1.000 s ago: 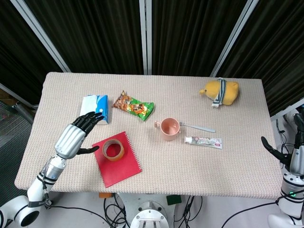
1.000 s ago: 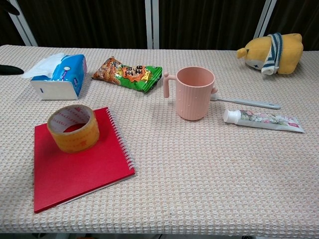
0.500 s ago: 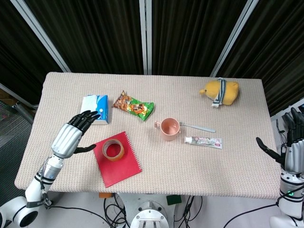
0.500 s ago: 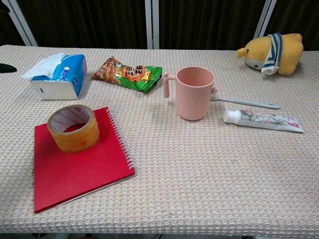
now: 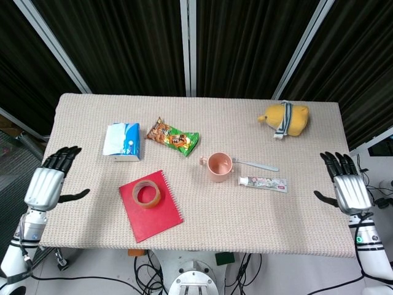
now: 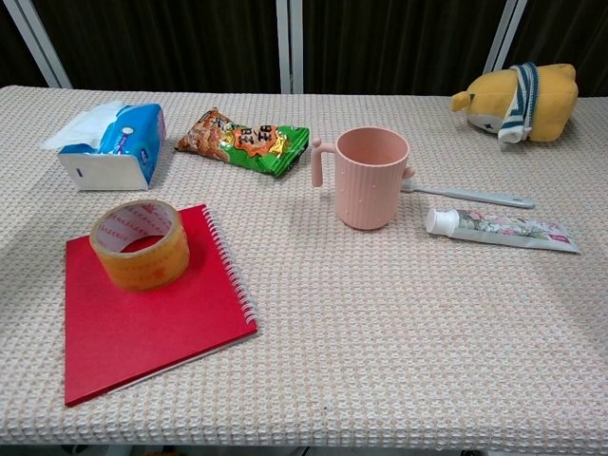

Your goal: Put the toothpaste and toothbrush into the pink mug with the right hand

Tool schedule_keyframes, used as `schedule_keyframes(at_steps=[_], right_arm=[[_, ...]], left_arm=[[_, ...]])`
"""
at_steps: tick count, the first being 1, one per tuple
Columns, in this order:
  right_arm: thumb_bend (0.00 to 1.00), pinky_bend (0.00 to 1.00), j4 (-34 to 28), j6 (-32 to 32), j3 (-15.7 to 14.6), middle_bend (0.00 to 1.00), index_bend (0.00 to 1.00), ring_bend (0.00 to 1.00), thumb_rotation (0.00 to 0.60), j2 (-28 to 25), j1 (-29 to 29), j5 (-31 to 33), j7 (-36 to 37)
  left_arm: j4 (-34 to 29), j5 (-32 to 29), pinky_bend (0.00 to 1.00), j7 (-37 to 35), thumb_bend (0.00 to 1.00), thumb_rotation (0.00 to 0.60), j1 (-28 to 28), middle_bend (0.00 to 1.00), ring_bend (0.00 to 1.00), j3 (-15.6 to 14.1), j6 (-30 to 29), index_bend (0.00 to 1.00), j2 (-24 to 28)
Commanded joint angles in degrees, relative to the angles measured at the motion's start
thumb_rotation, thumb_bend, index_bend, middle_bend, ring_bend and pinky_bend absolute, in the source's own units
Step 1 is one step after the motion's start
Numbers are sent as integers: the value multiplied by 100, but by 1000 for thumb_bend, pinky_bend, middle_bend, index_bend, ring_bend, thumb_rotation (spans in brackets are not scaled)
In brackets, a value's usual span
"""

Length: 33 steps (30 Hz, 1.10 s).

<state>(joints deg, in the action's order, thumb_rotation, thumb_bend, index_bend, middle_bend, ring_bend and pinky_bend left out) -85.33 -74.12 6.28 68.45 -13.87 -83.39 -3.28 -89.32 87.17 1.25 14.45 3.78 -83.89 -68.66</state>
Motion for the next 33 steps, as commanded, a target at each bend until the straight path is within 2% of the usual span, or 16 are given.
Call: schedule_keyframes(at_steps=[1,6,11,14,17,21,27,33], right_arm=[[332,0,-573,920,-53,77,0,0,600,-300,-461,583,-1017],[331,0,-721,1608,3,53,4,0,600,-120,-853,1176,-1617],[351,0,-659,2116,96,57,7,0,600,190,-1140,1845,-1686],[355,0,-650,2318,155,99,7,0,600,306,-1304,2178,-1722],[355,0,-547,2254,180,131,21,6,600,490,-1423,2240,-1850],[357,0,-373,2188,219,185,100,27,600,761,-1563,2414,-2007],[360,0,-344,2082,179,353,223,76,600,1010,-1750,2826,-2517],[362,0,-315,1962,116,378,293,87,600,1239,-1890,3138,-2876]], left_arm=[[95,-87,216,-189,69,482,-142,105,107,-53,-101,88,3],[249,-78,216,-175,69,488,-272,105,106,-82,-226,88,2],[280,-84,216,-242,70,491,-346,105,107,-91,-256,89,16],[310,-93,216,-208,72,510,-349,105,107,-117,-175,89,36],[311,-84,216,-243,73,493,-334,105,103,-152,-63,89,67],[345,-91,216,-338,74,455,-295,105,100,-187,112,89,72],[486,-125,216,-412,75,457,-315,105,100,-174,148,89,16],[594,-126,217,-506,75,458,-337,105,100,-168,158,89,19]])
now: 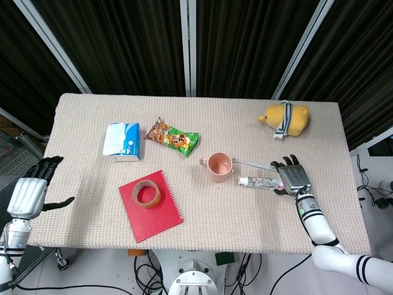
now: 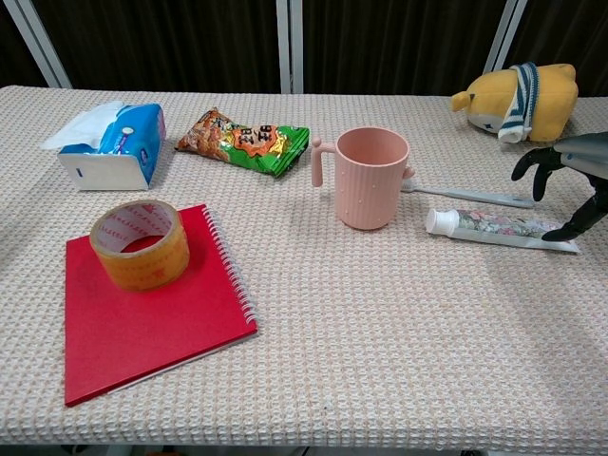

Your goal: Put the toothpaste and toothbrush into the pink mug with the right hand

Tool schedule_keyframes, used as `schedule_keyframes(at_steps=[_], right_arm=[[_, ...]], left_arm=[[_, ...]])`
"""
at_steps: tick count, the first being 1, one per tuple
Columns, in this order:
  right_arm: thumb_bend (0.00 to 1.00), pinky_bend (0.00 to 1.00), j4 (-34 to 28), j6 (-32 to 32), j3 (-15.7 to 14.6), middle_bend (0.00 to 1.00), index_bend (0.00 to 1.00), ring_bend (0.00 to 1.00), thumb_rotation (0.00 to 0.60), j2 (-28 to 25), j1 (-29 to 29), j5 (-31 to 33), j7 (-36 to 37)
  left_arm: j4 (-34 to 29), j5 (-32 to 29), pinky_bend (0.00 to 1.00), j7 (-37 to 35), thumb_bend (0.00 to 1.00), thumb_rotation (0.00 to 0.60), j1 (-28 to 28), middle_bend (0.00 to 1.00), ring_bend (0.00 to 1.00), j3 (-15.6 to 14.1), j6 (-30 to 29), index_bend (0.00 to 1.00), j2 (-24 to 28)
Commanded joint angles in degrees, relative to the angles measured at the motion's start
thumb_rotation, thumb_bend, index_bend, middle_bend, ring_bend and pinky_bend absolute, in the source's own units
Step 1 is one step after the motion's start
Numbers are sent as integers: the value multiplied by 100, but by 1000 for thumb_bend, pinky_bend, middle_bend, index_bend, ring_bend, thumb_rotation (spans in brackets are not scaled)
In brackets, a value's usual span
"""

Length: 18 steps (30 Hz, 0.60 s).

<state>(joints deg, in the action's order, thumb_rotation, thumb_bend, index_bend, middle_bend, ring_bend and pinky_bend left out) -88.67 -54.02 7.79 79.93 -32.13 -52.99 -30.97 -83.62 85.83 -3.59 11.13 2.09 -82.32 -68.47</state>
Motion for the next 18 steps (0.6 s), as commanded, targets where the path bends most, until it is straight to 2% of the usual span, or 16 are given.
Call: schedule_keyframes(at_steps=[1,13,18], right_arm=[[362,0,20,-47,-41,378,297,87,600,118,-83,138,-130],[379,0,129,-206,-153,407,387,88,600,379,-238,250,-316],[388,0,130,-245,-195,414,394,88,600,412,-269,271,-354]], left_arm=[[35,13,217,-33,75,461,-7,105,100,0,3,89,2],[131,56,217,-154,75,458,-20,105,100,12,8,89,8],[173,76,217,-192,76,464,-22,105,100,11,12,89,0]])
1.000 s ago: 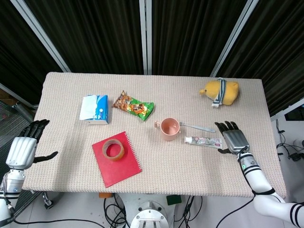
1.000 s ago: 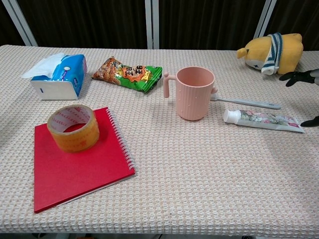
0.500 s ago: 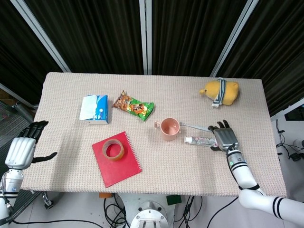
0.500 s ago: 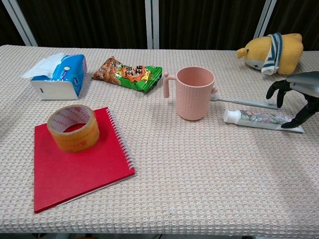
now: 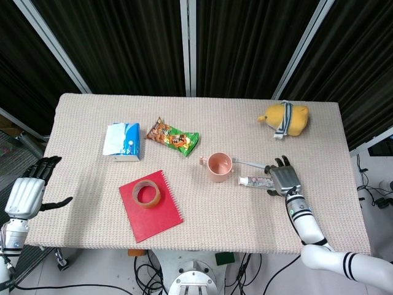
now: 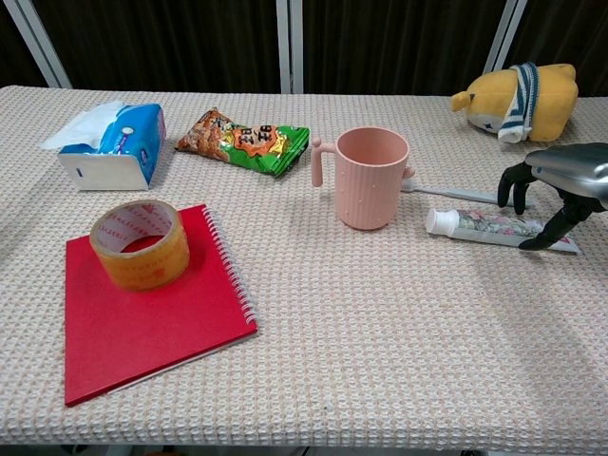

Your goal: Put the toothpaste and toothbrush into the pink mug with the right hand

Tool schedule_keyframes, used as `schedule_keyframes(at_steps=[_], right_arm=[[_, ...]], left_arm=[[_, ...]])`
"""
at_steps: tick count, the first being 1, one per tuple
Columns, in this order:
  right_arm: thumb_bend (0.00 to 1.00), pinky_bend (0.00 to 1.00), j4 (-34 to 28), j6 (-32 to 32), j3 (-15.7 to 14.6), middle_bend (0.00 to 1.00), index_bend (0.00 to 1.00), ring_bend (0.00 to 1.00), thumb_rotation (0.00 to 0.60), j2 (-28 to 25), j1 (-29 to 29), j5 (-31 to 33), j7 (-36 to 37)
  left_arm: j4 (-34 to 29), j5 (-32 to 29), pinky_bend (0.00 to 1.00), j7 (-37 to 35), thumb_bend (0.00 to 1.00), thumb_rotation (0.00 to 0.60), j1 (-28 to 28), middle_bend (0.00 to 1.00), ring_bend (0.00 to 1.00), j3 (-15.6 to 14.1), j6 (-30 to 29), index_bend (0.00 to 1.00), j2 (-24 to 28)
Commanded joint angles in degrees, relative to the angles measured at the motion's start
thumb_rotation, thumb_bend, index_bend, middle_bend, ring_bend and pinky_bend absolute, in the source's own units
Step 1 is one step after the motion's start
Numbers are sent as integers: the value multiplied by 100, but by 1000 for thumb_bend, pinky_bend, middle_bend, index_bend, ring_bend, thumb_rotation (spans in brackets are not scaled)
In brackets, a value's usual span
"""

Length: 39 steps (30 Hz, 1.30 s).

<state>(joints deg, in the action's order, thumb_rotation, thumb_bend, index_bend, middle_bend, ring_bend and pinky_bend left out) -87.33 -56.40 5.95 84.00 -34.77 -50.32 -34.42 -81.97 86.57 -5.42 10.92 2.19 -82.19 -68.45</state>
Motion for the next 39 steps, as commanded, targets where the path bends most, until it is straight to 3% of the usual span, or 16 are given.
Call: schedule_keyframes(at_steps=[1,5,15,27,39], right_arm=[[390,0,-3,-12,-21,416,395,88,600,9,-9,14,-20],[405,0,-8,-19,-46,420,397,88,600,32,-46,74,-86],[493,0,70,-20,-93,427,405,88,600,146,-149,188,-223],[568,0,170,-46,-116,463,485,88,600,236,-201,173,-187],[614,0,344,-362,-118,586,684,169,600,340,-81,-289,119]], left_arm=[[16,2,217,-15,76,468,-4,105,100,2,-1,89,-4],[51,-6,217,-42,75,497,-9,105,100,9,3,89,-22],[106,49,217,-58,75,493,-17,105,100,12,-34,83,-69],[81,61,217,-68,75,495,5,105,100,23,2,79,-55],[54,31,217,-49,76,501,13,105,100,31,47,79,-33]])
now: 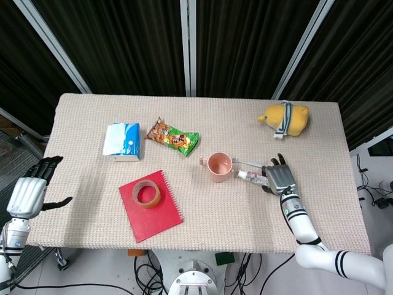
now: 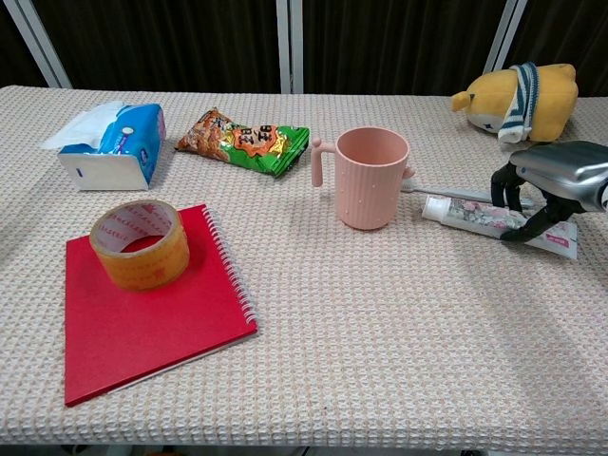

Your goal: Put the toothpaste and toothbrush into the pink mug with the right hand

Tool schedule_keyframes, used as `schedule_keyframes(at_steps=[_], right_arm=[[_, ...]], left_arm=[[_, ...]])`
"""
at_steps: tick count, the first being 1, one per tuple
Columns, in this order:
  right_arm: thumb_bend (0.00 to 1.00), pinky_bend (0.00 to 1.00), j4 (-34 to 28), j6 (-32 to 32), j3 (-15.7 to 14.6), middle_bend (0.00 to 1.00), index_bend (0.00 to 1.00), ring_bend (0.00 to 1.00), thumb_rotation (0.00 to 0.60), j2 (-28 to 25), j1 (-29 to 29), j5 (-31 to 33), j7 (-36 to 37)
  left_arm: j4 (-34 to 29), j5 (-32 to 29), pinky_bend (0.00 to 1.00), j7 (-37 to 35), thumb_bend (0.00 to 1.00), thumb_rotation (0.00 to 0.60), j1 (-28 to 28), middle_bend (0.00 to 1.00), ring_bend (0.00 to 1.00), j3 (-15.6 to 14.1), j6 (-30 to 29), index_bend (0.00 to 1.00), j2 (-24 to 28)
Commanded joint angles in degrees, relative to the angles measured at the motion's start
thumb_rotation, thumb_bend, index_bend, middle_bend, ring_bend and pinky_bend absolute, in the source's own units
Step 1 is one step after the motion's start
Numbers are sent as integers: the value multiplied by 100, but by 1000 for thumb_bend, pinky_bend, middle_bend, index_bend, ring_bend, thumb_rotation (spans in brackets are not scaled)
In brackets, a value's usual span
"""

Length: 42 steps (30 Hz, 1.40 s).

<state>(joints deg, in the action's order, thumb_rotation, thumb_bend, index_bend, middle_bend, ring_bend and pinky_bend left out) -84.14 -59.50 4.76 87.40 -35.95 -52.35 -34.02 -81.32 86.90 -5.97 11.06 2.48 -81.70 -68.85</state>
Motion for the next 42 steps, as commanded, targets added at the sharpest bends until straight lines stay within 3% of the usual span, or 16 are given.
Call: schedule_keyframes(at_steps=[1,14,25,33,42], right_arm=[[615,0,32,-72,4,589,687,176,600,-8,53,-124,115],[652,0,124,-411,16,658,767,254,600,-179,305,-741,612],[654,0,-111,-1178,169,672,784,254,600,-953,560,-1666,956],[651,0,-50,-1444,321,686,802,265,600,-1626,412,-2375,543],[663,0,-127,-1509,418,715,842,279,600,-1780,187,-2939,89]], left_arm=[[-19,-2,217,9,76,500,-2,105,100,4,-5,79,11],[-75,-17,217,51,75,504,0,105,100,5,24,80,15],[-24,-26,217,-33,75,520,-12,105,100,22,-4,80,-10],[45,-10,217,-118,75,539,-36,105,100,27,-59,80,-31],[119,-16,217,-207,75,542,-76,105,100,28,-113,80,-59]])
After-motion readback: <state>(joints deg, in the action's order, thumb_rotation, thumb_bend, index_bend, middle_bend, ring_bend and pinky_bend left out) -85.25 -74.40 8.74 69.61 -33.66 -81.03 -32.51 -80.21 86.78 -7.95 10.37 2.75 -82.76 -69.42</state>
